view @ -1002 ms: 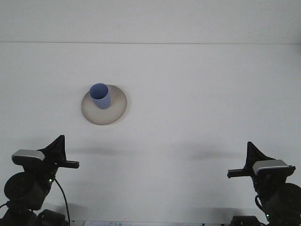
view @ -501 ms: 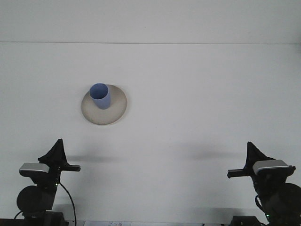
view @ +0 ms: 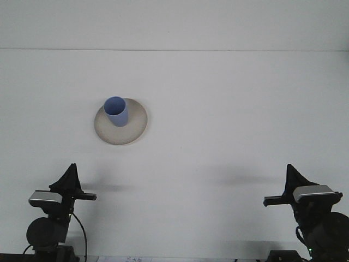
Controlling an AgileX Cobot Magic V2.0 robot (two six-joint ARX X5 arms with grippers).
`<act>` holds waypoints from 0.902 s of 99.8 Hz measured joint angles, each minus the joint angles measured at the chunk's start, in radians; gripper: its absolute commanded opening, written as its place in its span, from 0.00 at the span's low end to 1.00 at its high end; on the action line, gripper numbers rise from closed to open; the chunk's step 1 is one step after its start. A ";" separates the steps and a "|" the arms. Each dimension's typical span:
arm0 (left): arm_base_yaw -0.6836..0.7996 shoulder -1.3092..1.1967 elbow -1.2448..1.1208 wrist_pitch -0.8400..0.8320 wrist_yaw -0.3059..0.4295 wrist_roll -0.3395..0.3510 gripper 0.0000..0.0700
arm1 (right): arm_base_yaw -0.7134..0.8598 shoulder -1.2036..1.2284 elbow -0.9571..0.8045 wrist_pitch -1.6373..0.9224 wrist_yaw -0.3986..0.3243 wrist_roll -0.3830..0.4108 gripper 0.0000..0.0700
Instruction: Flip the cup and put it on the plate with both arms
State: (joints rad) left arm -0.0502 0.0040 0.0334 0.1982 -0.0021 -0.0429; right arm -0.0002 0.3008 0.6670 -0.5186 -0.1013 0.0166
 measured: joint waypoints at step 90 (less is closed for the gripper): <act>0.000 0.000 0.000 0.000 0.000 0.000 0.02 | 0.000 -0.068 -0.088 0.135 0.000 0.000 0.00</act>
State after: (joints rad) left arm -0.0502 0.0044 0.0334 0.1978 -0.0021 -0.0433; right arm -0.0002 0.2325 0.5789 -0.3840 -0.1009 0.0166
